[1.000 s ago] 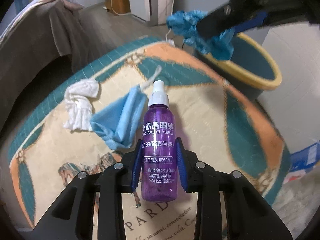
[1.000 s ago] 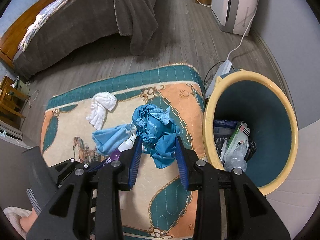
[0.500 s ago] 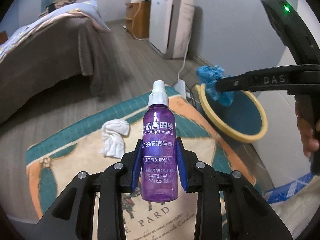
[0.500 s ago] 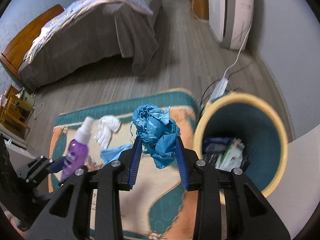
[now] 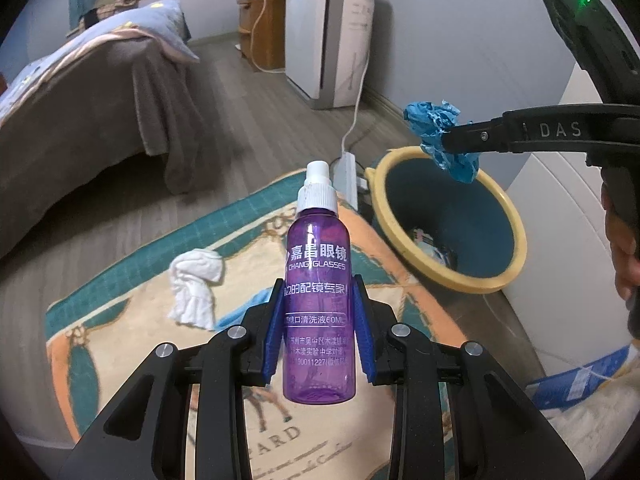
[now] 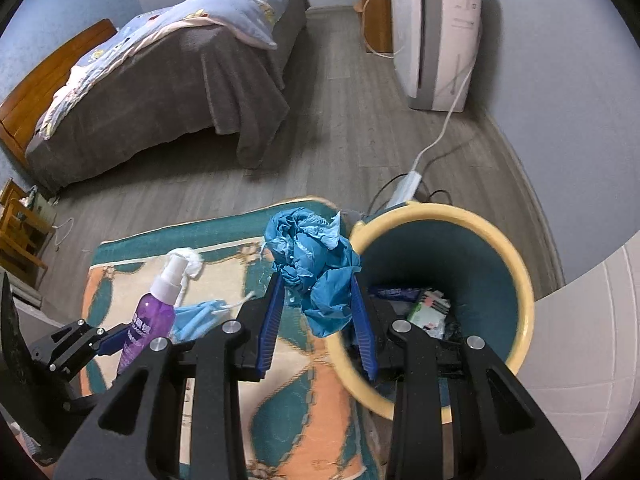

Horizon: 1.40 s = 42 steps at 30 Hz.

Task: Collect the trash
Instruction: 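Lift the glove and spray bottle over the bin with both grippers, then open both grippers to drop the glove and spray bottle into the bin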

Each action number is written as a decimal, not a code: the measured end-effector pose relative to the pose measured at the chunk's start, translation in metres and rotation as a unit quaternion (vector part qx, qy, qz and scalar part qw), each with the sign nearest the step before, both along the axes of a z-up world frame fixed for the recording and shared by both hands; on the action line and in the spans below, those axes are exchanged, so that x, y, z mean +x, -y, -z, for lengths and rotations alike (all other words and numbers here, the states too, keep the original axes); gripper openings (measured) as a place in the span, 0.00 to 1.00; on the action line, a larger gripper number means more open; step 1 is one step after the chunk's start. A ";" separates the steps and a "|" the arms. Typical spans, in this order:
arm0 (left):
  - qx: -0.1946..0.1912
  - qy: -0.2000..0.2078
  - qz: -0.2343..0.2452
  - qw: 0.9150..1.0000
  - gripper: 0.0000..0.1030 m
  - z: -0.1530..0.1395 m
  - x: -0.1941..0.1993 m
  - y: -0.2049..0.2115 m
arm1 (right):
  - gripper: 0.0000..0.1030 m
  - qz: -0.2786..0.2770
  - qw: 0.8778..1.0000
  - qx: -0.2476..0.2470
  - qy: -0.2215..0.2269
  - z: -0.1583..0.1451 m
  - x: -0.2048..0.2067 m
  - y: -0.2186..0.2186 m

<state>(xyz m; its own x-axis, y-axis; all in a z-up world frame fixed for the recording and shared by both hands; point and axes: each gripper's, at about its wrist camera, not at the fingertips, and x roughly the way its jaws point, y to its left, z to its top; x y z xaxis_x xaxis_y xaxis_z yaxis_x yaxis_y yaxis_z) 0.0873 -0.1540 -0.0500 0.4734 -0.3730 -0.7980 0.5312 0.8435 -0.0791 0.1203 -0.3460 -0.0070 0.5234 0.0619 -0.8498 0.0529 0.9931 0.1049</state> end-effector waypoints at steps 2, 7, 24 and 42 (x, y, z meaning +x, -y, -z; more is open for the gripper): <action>0.005 0.001 0.006 1.000 0.32 0.000 0.004 0.010 | 0.32 0.009 1.000 0.001 -0.002 0.002 0.000 0.010; 0.013 0.004 0.024 1.000 0.32 -0.005 0.013 0.037 | 0.32 0.050 0.998 -0.013 -0.019 0.017 0.001 0.046; 0.023 -0.020 0.084 0.996 0.32 0.019 0.030 0.125 | 0.32 0.164 0.984 -0.009 -0.064 0.062 -0.008 0.125; 0.010 0.011 0.105 0.994 0.32 0.020 0.030 0.158 | 0.37 0.197 0.979 0.009 -0.052 0.057 -0.009 0.132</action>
